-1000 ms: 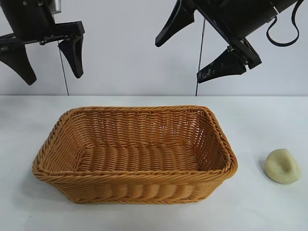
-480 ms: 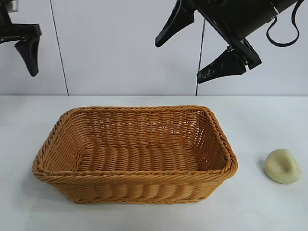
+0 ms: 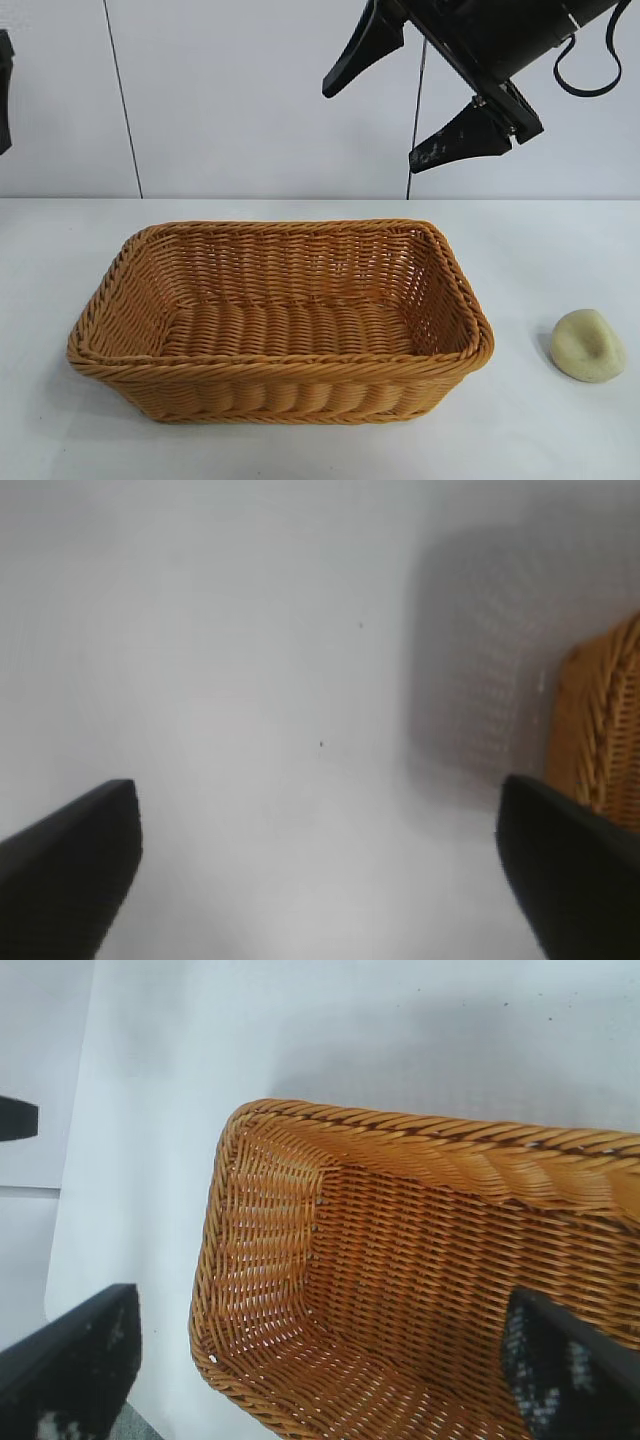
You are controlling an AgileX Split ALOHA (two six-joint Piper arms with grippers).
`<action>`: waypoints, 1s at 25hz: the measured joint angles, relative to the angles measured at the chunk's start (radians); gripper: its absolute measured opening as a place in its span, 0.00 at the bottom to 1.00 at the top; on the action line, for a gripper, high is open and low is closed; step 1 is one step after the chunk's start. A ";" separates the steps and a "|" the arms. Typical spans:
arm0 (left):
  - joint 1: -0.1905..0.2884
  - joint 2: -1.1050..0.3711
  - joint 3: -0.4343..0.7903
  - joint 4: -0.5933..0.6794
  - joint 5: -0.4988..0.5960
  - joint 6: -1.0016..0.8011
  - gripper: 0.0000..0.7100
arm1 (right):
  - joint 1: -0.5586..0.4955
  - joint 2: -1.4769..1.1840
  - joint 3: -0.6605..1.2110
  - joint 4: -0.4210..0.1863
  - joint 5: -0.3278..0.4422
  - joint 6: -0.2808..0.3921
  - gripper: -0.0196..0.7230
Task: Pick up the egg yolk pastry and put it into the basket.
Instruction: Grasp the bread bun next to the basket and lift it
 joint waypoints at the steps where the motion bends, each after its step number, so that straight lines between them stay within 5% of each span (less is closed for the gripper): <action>1: 0.000 -0.048 0.044 0.000 0.000 0.001 0.98 | 0.000 0.000 0.000 0.000 0.000 0.000 0.96; 10: 0.000 -0.478 0.457 0.019 -0.002 0.003 0.98 | 0.000 0.000 0.000 0.000 0.000 0.000 0.96; 16: 0.000 -0.776 0.772 0.020 -0.110 0.003 0.98 | 0.000 0.000 0.000 0.000 0.000 0.001 0.96; 25: 0.000 -1.181 0.963 0.035 -0.141 0.013 0.98 | 0.000 0.000 0.000 0.000 0.003 0.001 0.96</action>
